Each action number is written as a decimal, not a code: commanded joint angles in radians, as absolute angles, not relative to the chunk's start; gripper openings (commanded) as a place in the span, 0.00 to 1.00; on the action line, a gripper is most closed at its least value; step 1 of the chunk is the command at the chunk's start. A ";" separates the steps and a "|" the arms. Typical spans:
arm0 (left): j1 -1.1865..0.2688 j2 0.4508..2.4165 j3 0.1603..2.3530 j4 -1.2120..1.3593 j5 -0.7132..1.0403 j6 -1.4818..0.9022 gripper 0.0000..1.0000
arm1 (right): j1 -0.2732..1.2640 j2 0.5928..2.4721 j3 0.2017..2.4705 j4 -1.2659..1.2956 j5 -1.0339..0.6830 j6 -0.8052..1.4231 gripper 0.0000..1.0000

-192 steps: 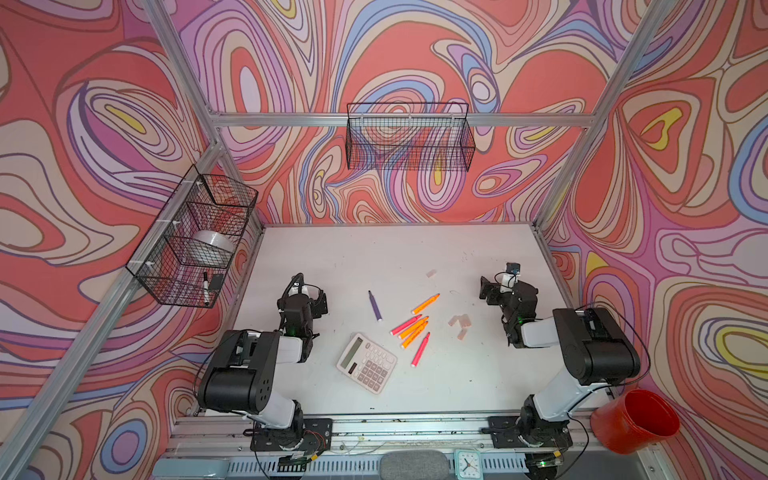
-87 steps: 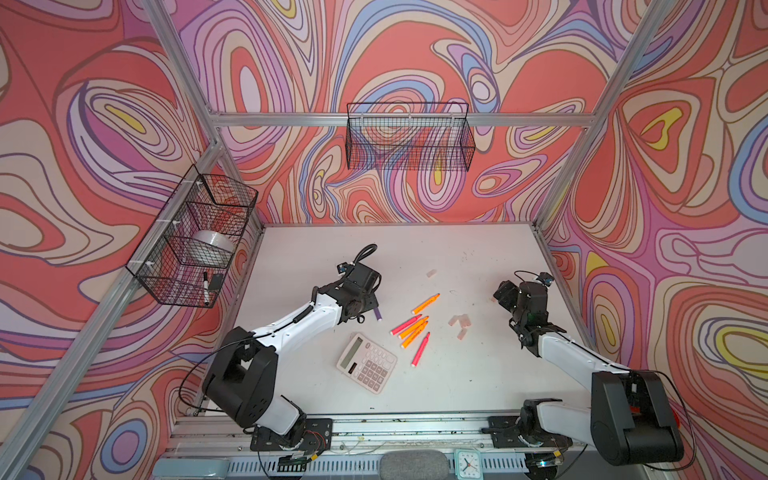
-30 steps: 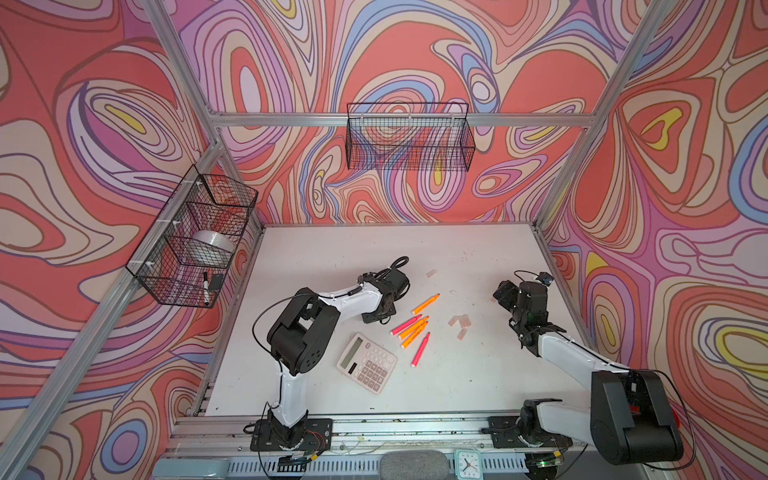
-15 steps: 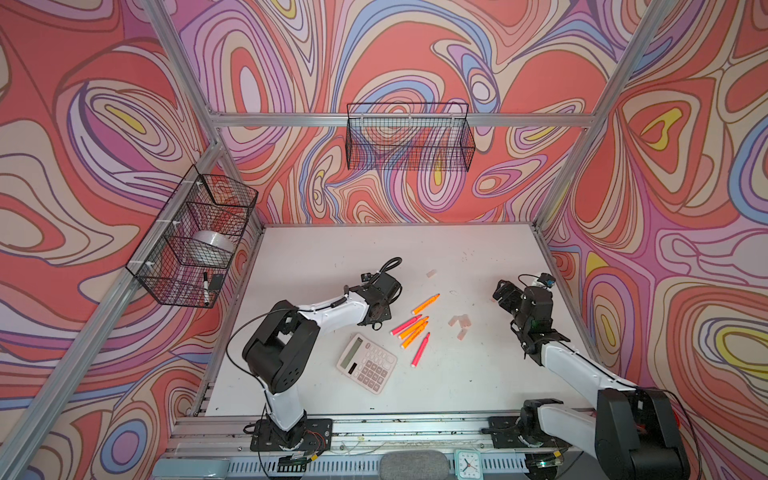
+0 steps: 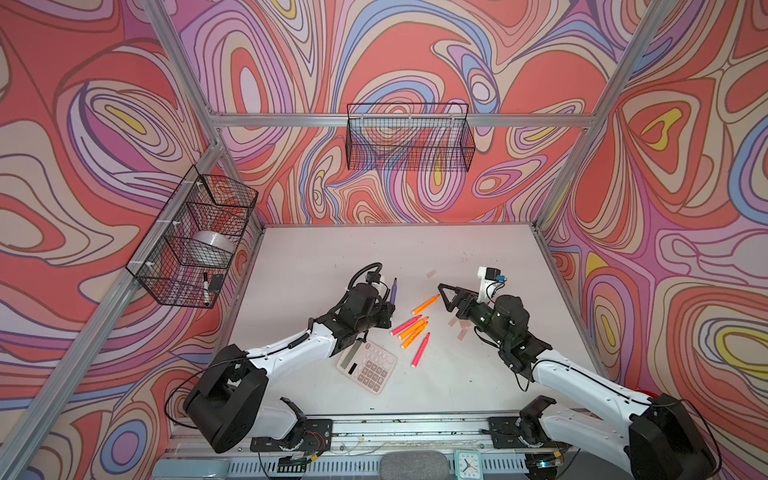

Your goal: Insert the pens into the pen caps

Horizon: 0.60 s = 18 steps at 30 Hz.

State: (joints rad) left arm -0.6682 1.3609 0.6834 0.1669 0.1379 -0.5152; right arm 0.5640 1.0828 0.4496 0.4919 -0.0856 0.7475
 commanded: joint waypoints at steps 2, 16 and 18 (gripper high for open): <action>-0.672 1.321 0.652 0.353 0.309 -0.447 0.00 | 0.658 1.176 0.491 0.631 -0.076 0.836 0.81; -0.676 1.284 0.601 0.416 0.377 -0.440 0.00 | 0.774 1.385 0.556 0.719 0.032 0.864 0.58; -0.678 1.281 0.594 0.419 0.379 -0.437 0.00 | 0.774 1.402 0.568 0.717 0.043 0.859 0.56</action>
State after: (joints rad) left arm -0.6712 1.3037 0.6106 0.3664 0.3500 -0.4610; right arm 0.7692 1.3834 0.5377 0.7036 0.0044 0.8635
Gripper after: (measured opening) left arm 0.137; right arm 0.568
